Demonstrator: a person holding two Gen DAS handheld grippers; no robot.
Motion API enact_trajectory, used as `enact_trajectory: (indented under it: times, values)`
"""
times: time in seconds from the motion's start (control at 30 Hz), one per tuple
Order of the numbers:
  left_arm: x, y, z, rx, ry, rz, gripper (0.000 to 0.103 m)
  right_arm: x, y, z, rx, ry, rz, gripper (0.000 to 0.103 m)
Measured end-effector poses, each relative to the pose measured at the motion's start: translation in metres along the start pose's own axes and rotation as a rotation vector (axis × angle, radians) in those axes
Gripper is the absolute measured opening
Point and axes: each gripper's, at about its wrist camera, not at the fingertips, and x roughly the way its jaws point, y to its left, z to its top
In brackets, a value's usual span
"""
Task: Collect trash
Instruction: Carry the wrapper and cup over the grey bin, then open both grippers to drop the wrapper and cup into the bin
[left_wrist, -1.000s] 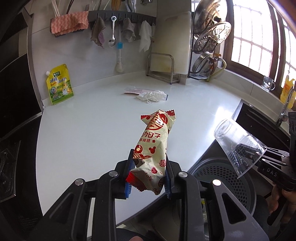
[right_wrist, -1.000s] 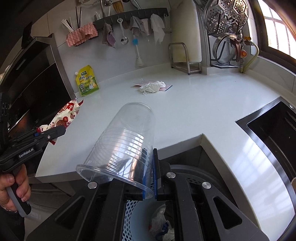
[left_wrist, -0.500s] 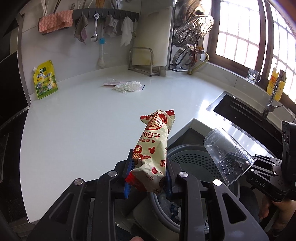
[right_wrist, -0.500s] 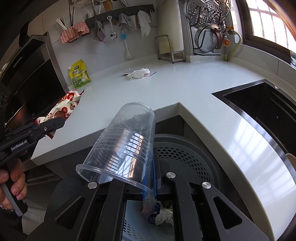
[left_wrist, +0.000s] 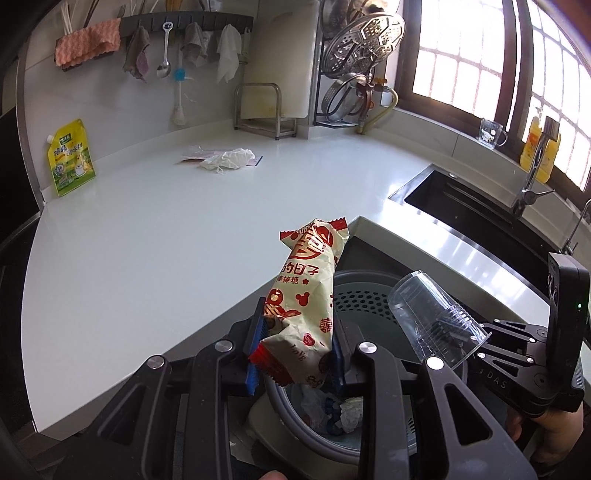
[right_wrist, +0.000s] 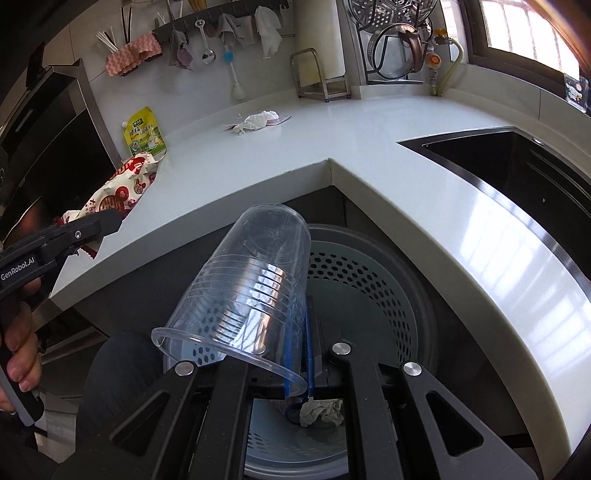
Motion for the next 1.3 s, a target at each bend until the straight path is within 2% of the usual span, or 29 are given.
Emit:
enact_trajectory:
  times: [1.07, 1.23, 1.3]
  values:
    - [0.033, -0.021, -0.012, 0.022, 0.075, -0.057, 0.030, 0.027, -0.015, -0.020, 0.025, 0.077, -0.011, 0.006]
    - [0.043, -0.027, -0.015, 0.035, 0.099, -0.070, 0.034, 0.029, -0.018, -0.024, 0.028, 0.091, -0.014, 0.007]
    - [0.045, -0.030, -0.014, 0.044, 0.106, -0.070, 0.039, 0.028, -0.020, -0.024, 0.032, 0.087, -0.022, 0.010]
